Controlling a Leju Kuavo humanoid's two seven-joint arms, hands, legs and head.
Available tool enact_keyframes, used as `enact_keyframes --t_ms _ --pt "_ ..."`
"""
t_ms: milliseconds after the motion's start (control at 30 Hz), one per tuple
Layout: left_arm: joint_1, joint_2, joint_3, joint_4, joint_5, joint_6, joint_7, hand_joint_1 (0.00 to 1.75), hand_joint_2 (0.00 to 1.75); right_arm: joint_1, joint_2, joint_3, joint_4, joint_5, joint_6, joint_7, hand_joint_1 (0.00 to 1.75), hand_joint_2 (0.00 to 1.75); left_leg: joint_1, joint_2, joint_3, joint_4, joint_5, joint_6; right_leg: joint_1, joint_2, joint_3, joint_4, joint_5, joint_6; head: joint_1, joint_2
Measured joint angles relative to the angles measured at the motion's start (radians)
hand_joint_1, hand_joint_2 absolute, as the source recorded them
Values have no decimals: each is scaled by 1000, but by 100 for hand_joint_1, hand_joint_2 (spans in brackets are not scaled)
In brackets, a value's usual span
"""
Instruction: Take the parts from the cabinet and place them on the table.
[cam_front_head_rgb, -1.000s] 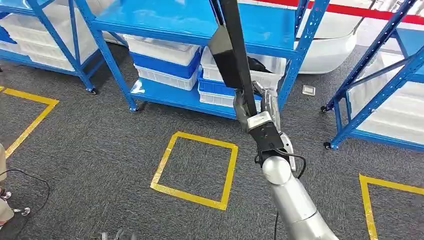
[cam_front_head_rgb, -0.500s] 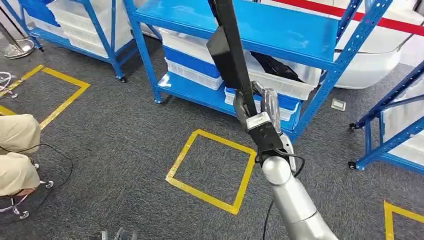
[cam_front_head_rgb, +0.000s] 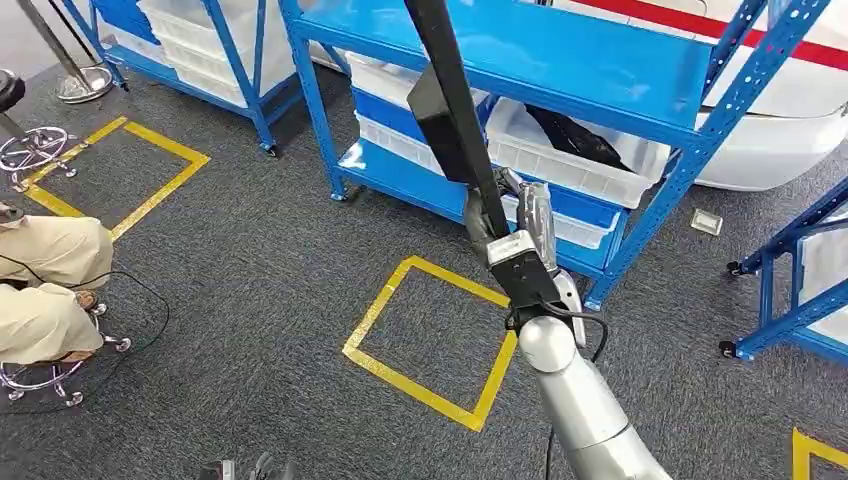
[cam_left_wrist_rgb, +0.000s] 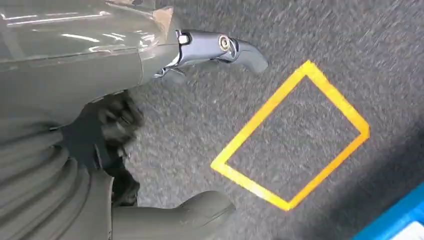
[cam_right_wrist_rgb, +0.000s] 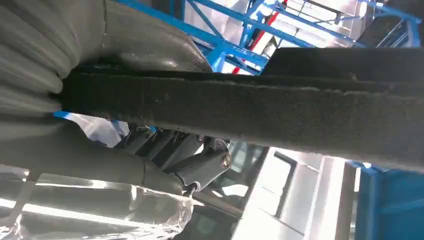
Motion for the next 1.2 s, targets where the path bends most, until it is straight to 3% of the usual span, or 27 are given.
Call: enact_keyframes --t_ms 67,133,167,200,233,300,333,367,400,433,467,500,633,667,700,733,800,833,867,900,933,967,1000,1033,1133,1167,1200 --pt "-3 -2 -5 0 0 -10 5 0 175 8 0 -1 -6 3 -4 -1 175 175 -3 -22 -6 -2 4 7 -1 -14 0 -1 -1 4 0 0" --pt "-3 -2 -8 0 0 -12 6 0 175 15 0 -2 -13 5 -6 -1 175 175 -5 -41 -2 -17 13 20 3 -31 10 -11 0 15 0 0" --pt "-2 -4 -9 0 0 -13 7 0 175 16 -2 -2 -16 6 -6 -2 175 175 7 -46 9 -32 24 25 0 -3 -4 5 -12 19 3 0" --pt "-5 -6 -10 0 -1 -13 7 0 175 16 -2 -5 -18 7 -7 -2 175 175 6 -54 10 -38 29 33 0 32 -18 45 -36 14 4 0" --pt "-8 -8 -11 0 -5 -13 9 0 175 18 -3 -7 -20 9 -8 -2 175 175 6 -62 9 -38 30 35 -4 49 -49 113 -68 8 5 0" --pt "-9 -12 -23 0 -19 -12 21 0 175 38 -7 -15 -27 18 -11 0 175 175 6 -87 8 -38 31 36 -7 59 -130 280 -129 6 5 0" --pt "-8 -13 -27 0 -25 -11 27 0 175 50 -9 -18 -31 19 -12 0 175 175 6 -99 8 -37 31 35 -7 60 -148 313 -132 14 6 0" --pt "-7 -15 -29 0 -27 -11 31 0 175 59 -10 -20 -37 20 -14 1 175 175 6 -111 8 -36 31 35 -9 60 -141 291 -116 25 6 0" --pt "-7 -17 -33 0 -32 -12 32 0 175 66 -14 -23 -43 20 -16 2 175 175 7 -123 9 -35 31 35 -11 61 -111 229 -83 37 6 0" --pt "-8 -19 -39 0 -35 -13 34 0 175 70 -15 -27 -52 21 -18 3 175 175 8 -135 9 -31 30 33 -14 67 -67 132 -40 49 6 0" --pt "-9 -21 -42 0 -35 -16 36 0 175 74 -17 -29 -61 23 -19 3 175 175 9 -144 8 -26 27 29 -20 88 -24 38 -2 57 6 0" --pt "-10 -21 -47 0 -36 -18 41 0 175 78 -20 -34 -66 23 -21 3 175 175 3 -151 2 -15 23 23 -24 121 -11 -1 0 51 6 0" --pt "-9 -25 -63 0 -59 -8 58 0 175 102 -23 -45 -90 23 -22 5 175 175 7 -174 -11 -18 30 3 -18 90 -8 -4 12 25 5 0" --pt "-10 -25 -69 0 -66 -2 63 0 175 104 -23 -45 -98 23 -22 5 175 175 11 -157 -16 -9 20 0 -30 82 -5 -11 16 17 6 0" --pt "-11 -27 -74 0 -70 5 67 0 175 109 -21 -46 -105 23 -22 6 175 175 6 -114 -28 21 -2 -8 -28 76 -3 -12 15 7 2 0" --pt "-14 -29 -79 0 -74 11 70 0 175 115 -20 -48 -114 23 -22 6 175 175 11 -87 -61 91 -43 -15 -25 67 -1 -12 13 -1 -4 0" --pt "-16 -32 -84 0 -74 21 82 0 175 128 -21 -54 -121 23 -19 6 175 175 19 -72 -142 258 -114 -25 -22 46 0 -11 10 -5 -3 0" --pt "-15 -32 -85 0 -73 22 92 0 175 134 -20 -55 -121 23 -18 5 175 175 22 -69 -169 309 -124 -29 -21 37 1 -11 10 -5 -3 0" --pt "-14 -32 -87 0 -73 26 97 0 175 138 -20 -57 -121 23 -17 5 175 175 24 -68 -168 303 -108 -31 -21 27 1 -11 9 -5 -3 0" --pt "-14 -32 -89 0 -76 32 100 0 175 139 -20 -58 -121 24 -17 5 175 175 25 -66 -143 249 -74 -31 -22 20 2 -11 9 -5 -3 0" --pt "-15 -32 -96 0 -89 40 102 0 175 139 -20 -60 -122 27 -17 5 175 175 25 -60 -97 163 -33 -28 -22 12 4 -11 8 -5 -3 0" --pt "-16 -32 -103 0 -102 43 101 0 175 139 -19 -61 -125 30 -17 4 175 175 25 -40 -40 62 6 -23 -22 7 7 -11 5 -3 -3 0" --pt "-19 -32 -110 0 -111 47 101 0 175 139 -19 -62 -127 34 -17 3 175 175 21 -2 -2 -6 10 -18 -18 1 8 -11 3 0 -3 0" --pt "-22 -34 -118 0 -118 50 101 0 175 139 -19 -65 -130 35 -16 2 175 175 13 -15 -3 -10 11 -12 -6 -6 6 -10 0 7 -2 0" --pt "-23 -34 -127 0 -117 39 100 0 175 141 -18 -68 -132 35 -16 1 175 175 4 -43 -9 -10 12 0 -7 -29 10 -17 0 20 0 0" --pt "-23 -34 -127 0 -105 15 95 0 175 141 -18 -68 -132 35 -15 -1 175 175 10 -54 2 -27 23 12 3 -32 9 -11 -8 29 1 0" --pt "-21 -39 -127 0 -99 -9 88 0 175 141 -18 -69 -131 34 -13 -5 175 175 10 -60 5 -33 26 18 -8 0 -1 13 -24 27 2 0"
